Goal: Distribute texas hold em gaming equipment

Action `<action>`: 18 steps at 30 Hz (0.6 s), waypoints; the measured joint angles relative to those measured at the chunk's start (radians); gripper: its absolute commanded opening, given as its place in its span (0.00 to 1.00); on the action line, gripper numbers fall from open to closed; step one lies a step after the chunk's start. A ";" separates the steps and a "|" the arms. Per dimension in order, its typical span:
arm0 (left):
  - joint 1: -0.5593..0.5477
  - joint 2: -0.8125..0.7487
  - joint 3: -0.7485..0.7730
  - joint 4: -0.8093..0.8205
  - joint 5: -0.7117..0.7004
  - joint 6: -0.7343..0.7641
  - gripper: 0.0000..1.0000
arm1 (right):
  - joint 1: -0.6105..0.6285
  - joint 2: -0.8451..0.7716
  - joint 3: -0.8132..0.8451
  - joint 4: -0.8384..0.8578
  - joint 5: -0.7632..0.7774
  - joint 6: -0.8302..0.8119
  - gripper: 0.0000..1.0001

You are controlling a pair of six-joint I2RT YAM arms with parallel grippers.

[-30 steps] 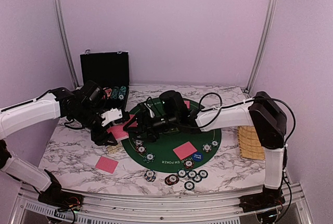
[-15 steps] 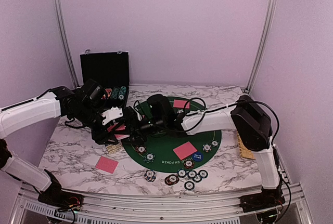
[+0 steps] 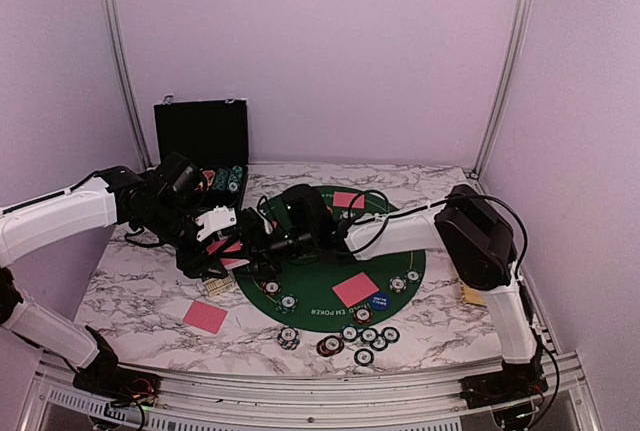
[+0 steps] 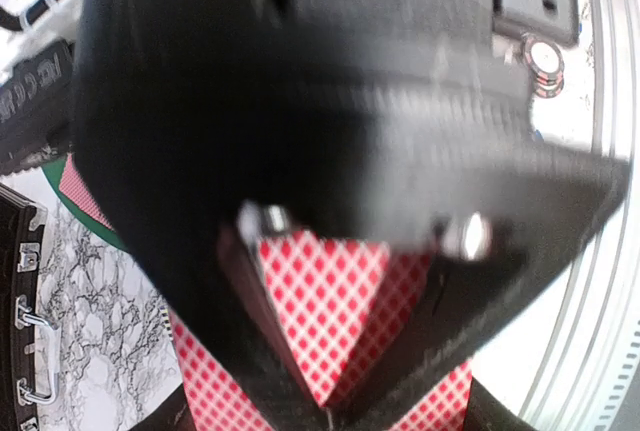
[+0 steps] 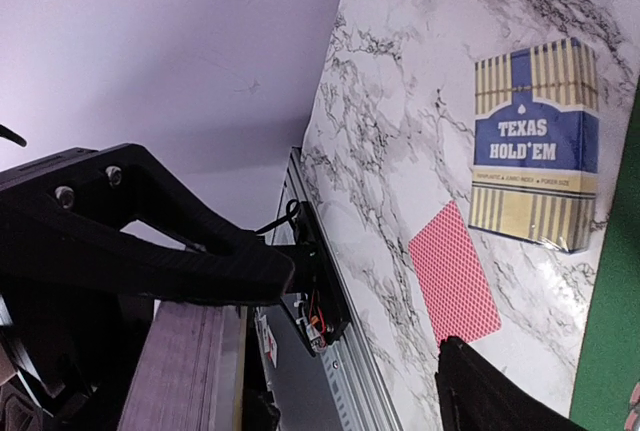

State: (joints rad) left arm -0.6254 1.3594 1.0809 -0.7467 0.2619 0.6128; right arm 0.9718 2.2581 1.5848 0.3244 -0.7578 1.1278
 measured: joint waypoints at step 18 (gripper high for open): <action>-0.002 0.005 0.000 -0.003 -0.001 -0.001 0.00 | -0.046 -0.106 -0.118 0.011 -0.004 -0.023 0.54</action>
State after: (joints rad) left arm -0.6277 1.3647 1.0809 -0.7494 0.2611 0.6121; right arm 0.9260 2.1521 1.4666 0.3359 -0.7620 1.1049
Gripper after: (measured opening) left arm 0.659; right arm 0.544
